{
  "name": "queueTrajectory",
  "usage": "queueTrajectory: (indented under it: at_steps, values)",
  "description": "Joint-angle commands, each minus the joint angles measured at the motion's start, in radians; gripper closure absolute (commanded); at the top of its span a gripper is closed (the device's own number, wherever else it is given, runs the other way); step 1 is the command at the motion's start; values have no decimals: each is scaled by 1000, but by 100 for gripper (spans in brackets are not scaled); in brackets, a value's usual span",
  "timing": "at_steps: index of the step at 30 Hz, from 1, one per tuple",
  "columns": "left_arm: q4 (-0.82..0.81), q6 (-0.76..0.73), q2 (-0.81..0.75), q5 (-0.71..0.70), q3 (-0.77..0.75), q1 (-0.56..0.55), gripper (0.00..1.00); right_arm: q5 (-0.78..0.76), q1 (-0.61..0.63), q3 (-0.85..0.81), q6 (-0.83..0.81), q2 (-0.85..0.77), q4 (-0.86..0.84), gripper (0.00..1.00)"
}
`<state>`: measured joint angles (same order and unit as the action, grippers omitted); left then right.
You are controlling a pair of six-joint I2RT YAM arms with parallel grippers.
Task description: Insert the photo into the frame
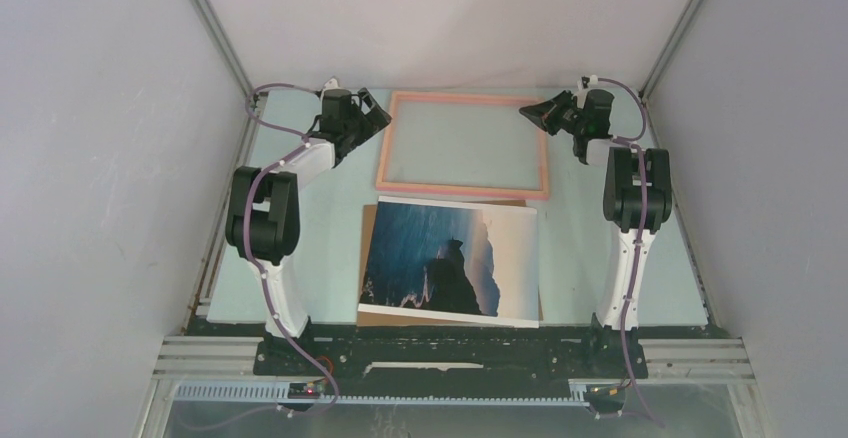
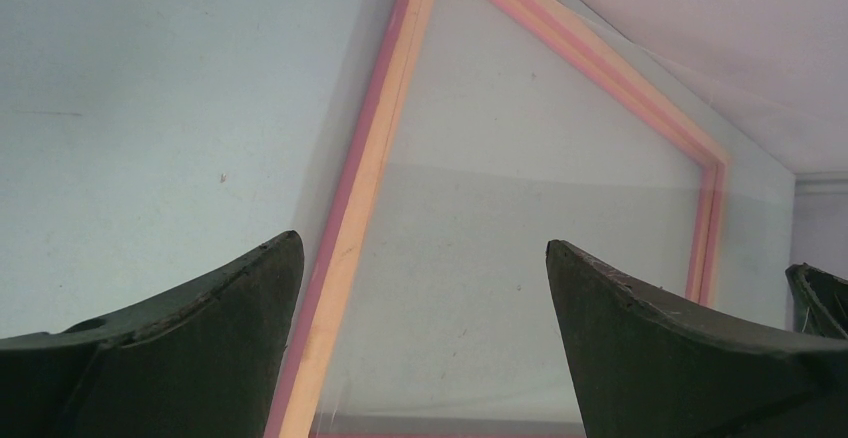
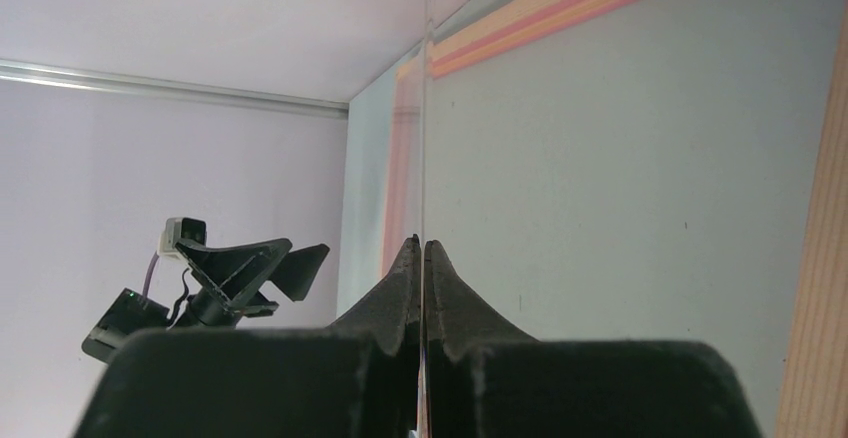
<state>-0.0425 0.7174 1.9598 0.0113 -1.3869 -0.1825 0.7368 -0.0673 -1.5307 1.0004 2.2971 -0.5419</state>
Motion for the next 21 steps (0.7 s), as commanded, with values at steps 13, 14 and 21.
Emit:
queueTrajectory:
  at_steps: [13,14,21]
  values:
    - [-55,8,-14,3,-21,7,0,-45,4,-29,-24,8,11,100]
    - [-56,9,-14,3,-20,8,0,-46,4,-26,-26,6,14,100]
    - [-60,14,-10,11,-21,8,0,-63,-2,7,-43,-16,18,100]
